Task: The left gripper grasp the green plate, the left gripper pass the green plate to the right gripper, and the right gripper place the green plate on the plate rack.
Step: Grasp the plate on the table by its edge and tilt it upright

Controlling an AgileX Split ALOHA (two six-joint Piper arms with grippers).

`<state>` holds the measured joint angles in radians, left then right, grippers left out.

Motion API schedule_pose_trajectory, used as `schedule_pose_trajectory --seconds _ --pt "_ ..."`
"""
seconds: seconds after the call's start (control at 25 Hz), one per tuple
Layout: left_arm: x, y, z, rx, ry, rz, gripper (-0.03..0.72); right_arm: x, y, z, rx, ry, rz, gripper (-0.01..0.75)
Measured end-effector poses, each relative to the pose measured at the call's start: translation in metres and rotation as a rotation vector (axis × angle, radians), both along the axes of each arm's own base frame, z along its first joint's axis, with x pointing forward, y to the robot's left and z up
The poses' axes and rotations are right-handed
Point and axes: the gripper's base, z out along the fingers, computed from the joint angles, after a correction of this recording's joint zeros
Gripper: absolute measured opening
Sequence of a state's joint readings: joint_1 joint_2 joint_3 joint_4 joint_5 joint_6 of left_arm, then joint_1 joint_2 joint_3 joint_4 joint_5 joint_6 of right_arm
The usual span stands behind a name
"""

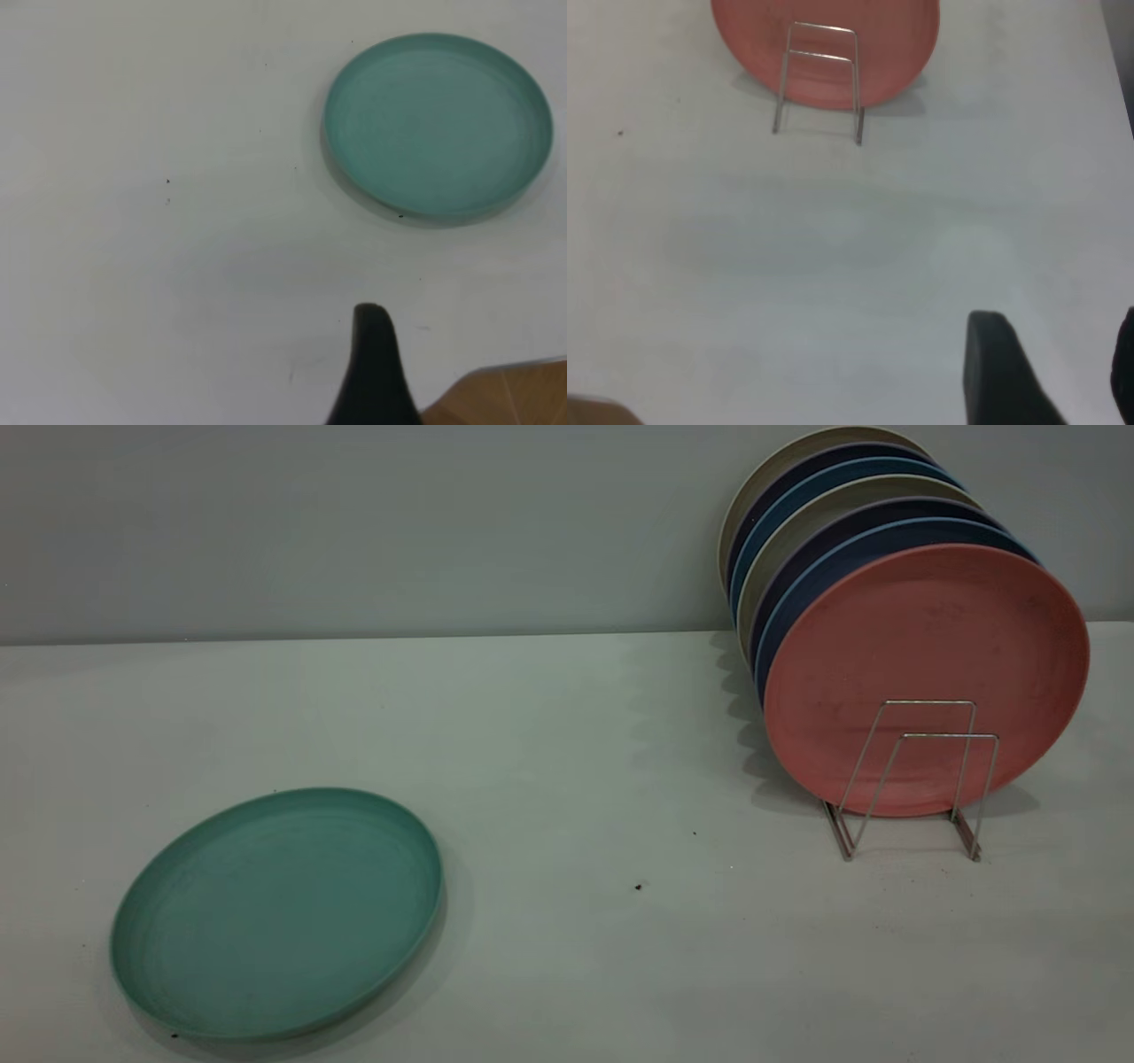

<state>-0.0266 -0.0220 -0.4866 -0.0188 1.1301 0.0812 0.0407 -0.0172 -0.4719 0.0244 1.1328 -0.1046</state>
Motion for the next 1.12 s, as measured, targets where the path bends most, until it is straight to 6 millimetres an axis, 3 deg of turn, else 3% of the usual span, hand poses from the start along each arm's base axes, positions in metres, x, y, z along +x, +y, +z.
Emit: schedule_pose_trajectory --seconds 0.72,0.88,1.0,1.12 --pt "0.0 0.0 0.0 0.001 0.0 0.001 0.59 0.0 0.0 0.0 0.0 0.0 0.0 0.33" --pt "0.002 0.006 0.001 -0.003 0.009 0.091 0.59 -0.001 0.0 0.005 0.017 -0.027 -0.01 0.339" --pt "0.01 0.01 0.015 -0.003 0.0 0.148 0.59 0.006 0.0 0.022 0.056 -0.061 -0.029 0.38" --pt "0.029 0.009 0.035 -0.01 0.027 0.148 0.59 0.025 0.001 0.036 0.061 -0.025 -0.031 0.439"
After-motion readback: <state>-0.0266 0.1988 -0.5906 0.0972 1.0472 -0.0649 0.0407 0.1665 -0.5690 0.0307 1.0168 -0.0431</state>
